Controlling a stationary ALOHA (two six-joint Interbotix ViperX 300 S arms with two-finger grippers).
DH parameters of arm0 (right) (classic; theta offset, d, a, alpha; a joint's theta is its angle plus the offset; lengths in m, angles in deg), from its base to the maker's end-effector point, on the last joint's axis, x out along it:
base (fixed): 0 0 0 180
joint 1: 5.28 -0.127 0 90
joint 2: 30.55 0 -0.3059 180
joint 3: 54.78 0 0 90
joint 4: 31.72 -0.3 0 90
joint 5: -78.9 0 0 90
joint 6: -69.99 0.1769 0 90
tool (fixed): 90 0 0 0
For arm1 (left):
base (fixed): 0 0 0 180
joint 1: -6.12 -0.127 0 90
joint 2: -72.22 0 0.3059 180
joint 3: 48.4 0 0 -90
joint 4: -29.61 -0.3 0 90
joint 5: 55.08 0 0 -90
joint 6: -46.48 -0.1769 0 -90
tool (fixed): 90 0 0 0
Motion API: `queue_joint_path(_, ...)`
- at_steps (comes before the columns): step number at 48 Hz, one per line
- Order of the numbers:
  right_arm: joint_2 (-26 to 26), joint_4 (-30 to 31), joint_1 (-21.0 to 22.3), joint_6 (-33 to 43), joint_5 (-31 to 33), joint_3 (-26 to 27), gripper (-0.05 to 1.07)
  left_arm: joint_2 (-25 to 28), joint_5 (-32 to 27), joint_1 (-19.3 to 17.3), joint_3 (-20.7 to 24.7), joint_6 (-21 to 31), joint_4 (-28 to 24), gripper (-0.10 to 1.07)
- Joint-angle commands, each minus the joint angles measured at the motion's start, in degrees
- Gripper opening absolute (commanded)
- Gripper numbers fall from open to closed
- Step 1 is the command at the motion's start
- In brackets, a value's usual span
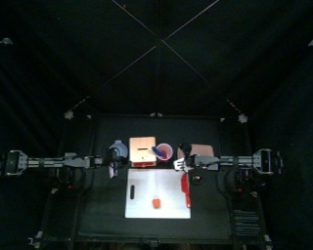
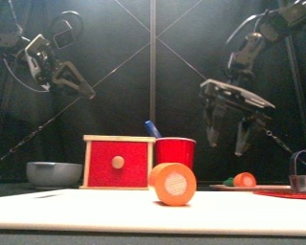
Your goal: Grasp carrot bottom
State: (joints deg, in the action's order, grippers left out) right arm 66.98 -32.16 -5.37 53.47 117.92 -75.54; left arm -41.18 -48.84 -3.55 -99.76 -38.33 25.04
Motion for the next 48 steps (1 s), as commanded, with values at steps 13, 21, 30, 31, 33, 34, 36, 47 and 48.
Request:
queue_joint_path(13,10.63,-1.14,-10.37,13.54,-1.32,13.10,0.93,0.18,0.26,-0.26,0.44,0.00,0.09,0.51)
queue_joint_path(21,15.56,3.25,-11.87,18.98,-2.37,17.40,0.93,0.18,1.23,-0.70,-0.35,-0.09,0.09,0.51)
queue_joint_path(30,19.25,3.34,-11.87,19.51,-2.46,18.54,0.93,0.09,1.49,-0.26,-0.35,-0.09,0.09,0.51)
queue_joint_path(31,19.34,3.25,-11.95,19.51,-2.46,18.63,0.93,0.09,1.41,-0.26,-0.35,-0.09,0.09,0.51)
queue_joint_path(33,19.69,2.90,-12.22,19.51,-2.64,18.90,0.93,0.09,1.49,-0.18,-0.35,0.00,0.09,0.51)
queue_joint_path(34,19.86,2.72,-12.39,19.51,-2.64,19.07,0.92,0.09,1.49,-0.18,-0.35,0.00,0.09,0.51)
queue_joint_path(36,20.39,2.37,-12.83,19.60,-2.37,19.42,0.92,0.09,1.49,-0.18,-0.26,0.00,0.09,0.51)
queue_joint_path(47,22.76,1.58,-13.71,19.51,-1.76,20.57,0.91,-0.53,1.41,-0.18,-0.18,0.09,0.09,0.51)
queue_joint_path(48,22.76,1.67,-13.71,19.51,-1.49,20.39,0.90,-0.62,1.41,-0.18,-0.18,0.09,0.18,0.51)
